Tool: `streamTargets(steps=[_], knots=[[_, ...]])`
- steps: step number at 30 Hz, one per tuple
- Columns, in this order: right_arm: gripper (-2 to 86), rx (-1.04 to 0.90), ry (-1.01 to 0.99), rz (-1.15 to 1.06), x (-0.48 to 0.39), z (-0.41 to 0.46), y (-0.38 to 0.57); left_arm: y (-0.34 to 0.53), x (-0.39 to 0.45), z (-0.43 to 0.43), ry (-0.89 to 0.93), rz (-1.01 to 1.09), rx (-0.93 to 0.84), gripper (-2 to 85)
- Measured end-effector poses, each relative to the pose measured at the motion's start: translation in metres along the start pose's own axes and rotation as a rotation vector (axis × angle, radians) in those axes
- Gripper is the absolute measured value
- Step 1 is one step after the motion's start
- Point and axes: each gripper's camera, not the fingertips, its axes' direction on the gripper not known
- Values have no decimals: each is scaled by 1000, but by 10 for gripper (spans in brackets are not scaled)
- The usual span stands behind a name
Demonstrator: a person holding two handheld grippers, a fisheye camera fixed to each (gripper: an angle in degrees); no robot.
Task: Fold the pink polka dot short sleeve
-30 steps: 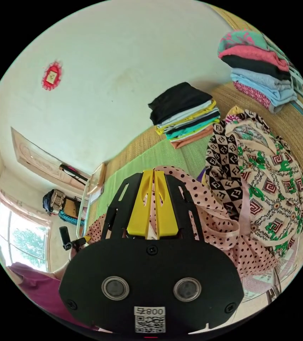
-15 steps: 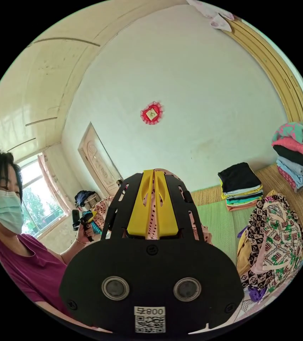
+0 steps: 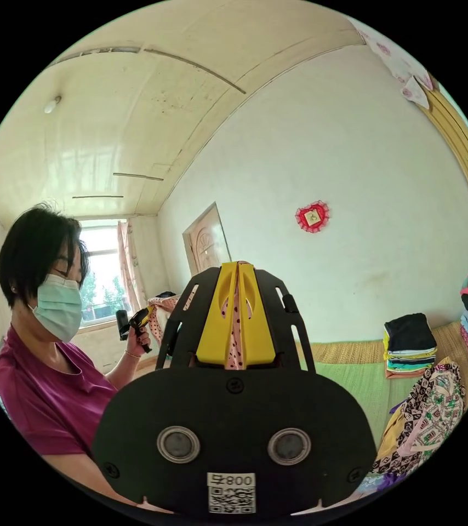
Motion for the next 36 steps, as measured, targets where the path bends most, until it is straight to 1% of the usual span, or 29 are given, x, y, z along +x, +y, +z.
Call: streamTargets(steps=[10, 15, 21, 31, 36], knots=[[0, 16, -103, -71, -88, -28, 11, -73, 64, -62, -21, 10, 83, 7], [0, 24, -114, -126, -126, -42, 18, -107, 95, -94, -25, 37, 152, 7], [0, 40, -120, -175, -160, -55, 27, -133, 112, -120, -12, 51, 197, 6], [0, 87, -60, -290, -194, -67, 48, -151, 111, -144, 4, 76, 240, 7], [0, 75, -11, -301, -180, -49, 57, -153, 79, -139, 3, 64, 227, 7]])
